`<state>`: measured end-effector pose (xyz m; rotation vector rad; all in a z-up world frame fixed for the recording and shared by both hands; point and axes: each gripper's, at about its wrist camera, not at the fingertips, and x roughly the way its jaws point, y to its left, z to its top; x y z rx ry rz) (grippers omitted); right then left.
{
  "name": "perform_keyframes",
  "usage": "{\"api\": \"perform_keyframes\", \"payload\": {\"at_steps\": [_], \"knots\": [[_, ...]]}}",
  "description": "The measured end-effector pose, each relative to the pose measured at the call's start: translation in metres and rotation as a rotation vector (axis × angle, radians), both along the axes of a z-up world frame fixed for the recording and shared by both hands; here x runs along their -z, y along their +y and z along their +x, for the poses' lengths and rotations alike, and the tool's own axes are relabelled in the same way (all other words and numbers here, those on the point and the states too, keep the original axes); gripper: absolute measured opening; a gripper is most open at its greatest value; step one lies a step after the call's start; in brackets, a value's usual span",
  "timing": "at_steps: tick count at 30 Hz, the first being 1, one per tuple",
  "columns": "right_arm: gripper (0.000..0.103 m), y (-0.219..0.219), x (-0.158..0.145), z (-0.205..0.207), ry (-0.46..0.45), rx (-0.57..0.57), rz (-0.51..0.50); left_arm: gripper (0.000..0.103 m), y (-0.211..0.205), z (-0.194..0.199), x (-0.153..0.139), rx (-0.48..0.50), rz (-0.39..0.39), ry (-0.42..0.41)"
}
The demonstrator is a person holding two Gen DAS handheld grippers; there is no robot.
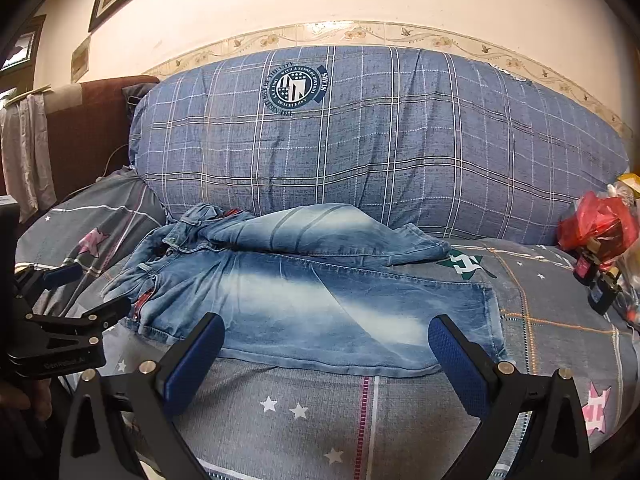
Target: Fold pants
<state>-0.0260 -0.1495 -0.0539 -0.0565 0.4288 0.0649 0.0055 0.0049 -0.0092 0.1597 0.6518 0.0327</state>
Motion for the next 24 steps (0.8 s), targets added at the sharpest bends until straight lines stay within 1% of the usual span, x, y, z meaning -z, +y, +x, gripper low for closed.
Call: {"api": "perform_keyframes", "payload": {"at_steps": [24], "knots": [[0.103,-0.001,0.008,0.01,0.024,0.006,0.013,0.094,0.002,0.01,0.009,-0.001,-0.009,0.023]]}}
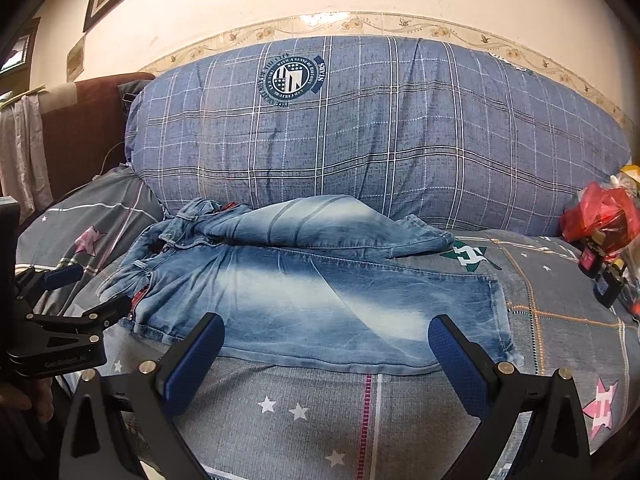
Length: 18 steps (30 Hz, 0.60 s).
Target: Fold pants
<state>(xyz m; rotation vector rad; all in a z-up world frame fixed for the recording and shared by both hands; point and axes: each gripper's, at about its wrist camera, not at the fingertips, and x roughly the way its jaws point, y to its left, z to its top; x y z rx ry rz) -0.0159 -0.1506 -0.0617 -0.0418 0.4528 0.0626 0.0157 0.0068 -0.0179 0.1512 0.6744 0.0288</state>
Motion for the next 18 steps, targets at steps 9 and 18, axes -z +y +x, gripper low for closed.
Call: {"api": "perform_keyframes", "payload": {"at_steps": [9,18], "knots": [[0.103,0.0,0.004,0.01,0.016,0.0,0.002,0.094,0.005,0.01,0.005,-0.009,-0.006,0.014],[0.103,0.002,0.007,0.026,0.034,-0.013,0.015,0.094,0.009,0.025,0.012,-0.02,-0.008,0.042]]}}
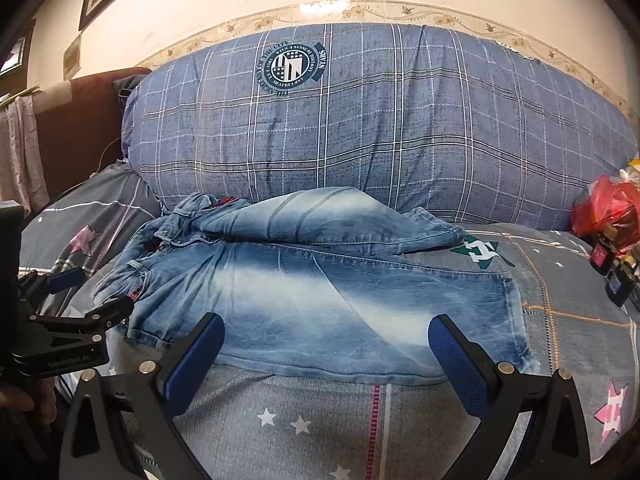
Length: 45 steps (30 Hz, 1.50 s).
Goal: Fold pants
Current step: 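Lower and close the left gripper on the waistband while the right gripper grasps the leg hem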
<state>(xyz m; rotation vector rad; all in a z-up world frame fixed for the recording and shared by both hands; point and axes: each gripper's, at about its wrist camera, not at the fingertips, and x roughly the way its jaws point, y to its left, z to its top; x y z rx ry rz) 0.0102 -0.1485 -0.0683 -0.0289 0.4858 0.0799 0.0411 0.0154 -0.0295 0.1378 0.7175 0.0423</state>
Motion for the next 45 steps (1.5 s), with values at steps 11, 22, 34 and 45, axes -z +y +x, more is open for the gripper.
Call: {"api": "perform_keyframes", "payload": {"at_steps": [11,22,34,45], "knots": [[0.103,0.008,0.0,0.031,0.028,-0.036,0.016,0.094,0.021,0.032,0.008,0.019,-0.036,0.077],[0.103,0.017,-0.015,0.106,0.127,-0.108,0.033,0.094,0.087,0.1,-0.006,0.007,-0.12,0.165],[0.103,-0.015,-0.036,0.228,0.286,-0.079,0.225,0.094,0.123,0.21,-0.013,0.039,-0.138,0.219],[0.102,-0.029,-0.031,0.333,0.415,0.064,0.223,0.094,0.141,0.318,0.015,-0.011,-0.151,0.273]]}}
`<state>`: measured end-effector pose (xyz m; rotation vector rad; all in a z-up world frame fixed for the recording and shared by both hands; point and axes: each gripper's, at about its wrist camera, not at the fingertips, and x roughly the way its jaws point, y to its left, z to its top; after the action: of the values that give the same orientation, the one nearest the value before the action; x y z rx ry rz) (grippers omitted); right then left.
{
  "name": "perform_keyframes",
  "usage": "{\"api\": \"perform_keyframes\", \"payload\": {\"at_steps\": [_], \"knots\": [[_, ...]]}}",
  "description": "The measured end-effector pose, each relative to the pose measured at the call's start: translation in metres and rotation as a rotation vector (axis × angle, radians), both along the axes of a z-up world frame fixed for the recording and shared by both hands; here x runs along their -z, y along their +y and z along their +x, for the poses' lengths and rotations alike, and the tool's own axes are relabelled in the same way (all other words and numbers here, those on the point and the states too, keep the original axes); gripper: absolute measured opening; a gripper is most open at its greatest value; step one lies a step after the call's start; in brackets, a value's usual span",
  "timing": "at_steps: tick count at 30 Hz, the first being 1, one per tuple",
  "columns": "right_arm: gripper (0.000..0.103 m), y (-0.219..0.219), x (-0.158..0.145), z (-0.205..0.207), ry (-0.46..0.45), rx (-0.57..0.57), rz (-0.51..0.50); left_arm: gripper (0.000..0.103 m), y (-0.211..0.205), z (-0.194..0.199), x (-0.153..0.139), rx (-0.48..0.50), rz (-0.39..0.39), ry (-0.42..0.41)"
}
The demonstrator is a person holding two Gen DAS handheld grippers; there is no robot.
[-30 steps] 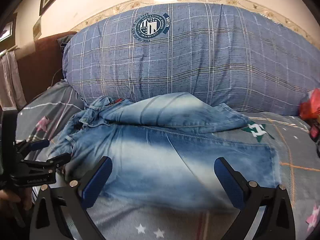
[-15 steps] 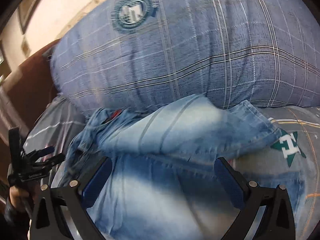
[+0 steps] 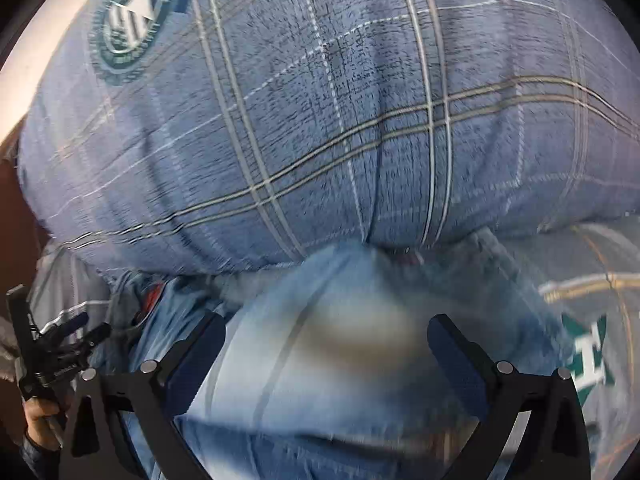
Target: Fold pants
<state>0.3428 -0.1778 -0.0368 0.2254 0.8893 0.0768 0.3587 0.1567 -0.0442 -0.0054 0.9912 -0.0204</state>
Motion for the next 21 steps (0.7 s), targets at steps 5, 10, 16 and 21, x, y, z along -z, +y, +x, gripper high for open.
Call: {"api": "perform_keyframes", "payload": {"at_steps": [5,10,16,21], "knots": [[0.102,0.003,0.017,0.046,0.093,0.006,0.009,0.094,0.005,0.037,0.012,-0.038,-0.022,0.024],[0.087,-0.006,0.044,0.077,0.185,0.049,0.029,0.094,-0.003,0.062,0.038,-0.046,0.007,0.081],[0.033,-0.018,0.06,0.083,0.189,0.049,0.035,0.024,-0.003,0.065,0.062,-0.024,-0.076,0.132],[0.019,-0.024,0.022,0.073,0.014,0.038,0.016,0.018,0.014,0.05,0.021,-0.04,-0.126,0.032]]}}
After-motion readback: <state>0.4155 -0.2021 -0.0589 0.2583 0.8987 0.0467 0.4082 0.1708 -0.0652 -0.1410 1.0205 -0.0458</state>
